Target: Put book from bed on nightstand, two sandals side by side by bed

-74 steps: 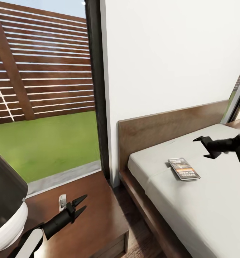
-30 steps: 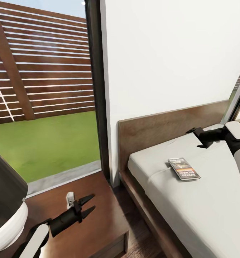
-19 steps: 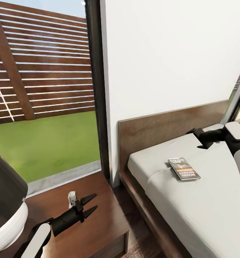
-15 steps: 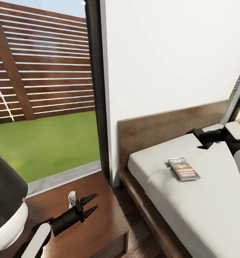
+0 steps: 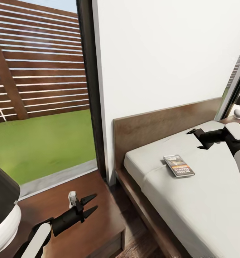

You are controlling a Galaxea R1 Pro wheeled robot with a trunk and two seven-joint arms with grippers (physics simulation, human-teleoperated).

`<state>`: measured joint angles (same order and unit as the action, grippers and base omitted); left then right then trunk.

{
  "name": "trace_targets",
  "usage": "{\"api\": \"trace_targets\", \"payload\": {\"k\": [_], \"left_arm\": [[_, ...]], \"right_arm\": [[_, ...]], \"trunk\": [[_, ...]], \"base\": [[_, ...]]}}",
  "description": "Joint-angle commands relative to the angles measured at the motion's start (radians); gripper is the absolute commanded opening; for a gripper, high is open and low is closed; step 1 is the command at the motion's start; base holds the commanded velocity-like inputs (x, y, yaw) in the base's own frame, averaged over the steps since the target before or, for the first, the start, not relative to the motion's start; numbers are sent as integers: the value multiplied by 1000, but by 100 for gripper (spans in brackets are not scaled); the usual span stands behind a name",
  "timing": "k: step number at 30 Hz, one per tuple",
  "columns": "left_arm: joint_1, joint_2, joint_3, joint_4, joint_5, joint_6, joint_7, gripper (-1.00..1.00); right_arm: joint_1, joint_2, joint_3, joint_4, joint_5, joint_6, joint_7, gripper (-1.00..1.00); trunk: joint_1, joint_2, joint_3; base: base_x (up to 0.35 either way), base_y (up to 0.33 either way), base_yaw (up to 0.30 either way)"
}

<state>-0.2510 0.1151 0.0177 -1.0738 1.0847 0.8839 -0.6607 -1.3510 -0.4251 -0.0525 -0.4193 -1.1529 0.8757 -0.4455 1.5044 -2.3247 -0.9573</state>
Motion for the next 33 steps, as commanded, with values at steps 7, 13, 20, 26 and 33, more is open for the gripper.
{"api": "trace_targets", "payload": {"k": [7, 13, 20, 26, 33], "left_arm": [[0, -1, 1, -1, 3, 5, -1, 100], [0, -1, 1, -1, 5, 4, 0, 100], [0, -2, 1, -2, 4, 4, 1, 100], [0, -1, 2, -2, -1, 4, 1, 100], [0, 0, 3, -1, -2, 4, 2, 100]], "right_arm": [[0, 0, 3, -2, -8, -1, -10, 100], [-1, 0, 10, -4, -8, -12, -10, 100], [-2, -1, 14, -23, -6, -17, -10, 100], [-2, 2, 16, -46, -5, -18, -10, 100], [-2, 4, 17, -53, -6, -19, -9, 100]], "trunk": [[0, 0, -12], [0, 0, -21], [0, 0, -31], [0, 0, -34], [0, 0, -35]], "base": [[0, 0, -43], [0, 0, -8], [0, 0, -2], [0, 0, 0], [0, 0, 0]]}}
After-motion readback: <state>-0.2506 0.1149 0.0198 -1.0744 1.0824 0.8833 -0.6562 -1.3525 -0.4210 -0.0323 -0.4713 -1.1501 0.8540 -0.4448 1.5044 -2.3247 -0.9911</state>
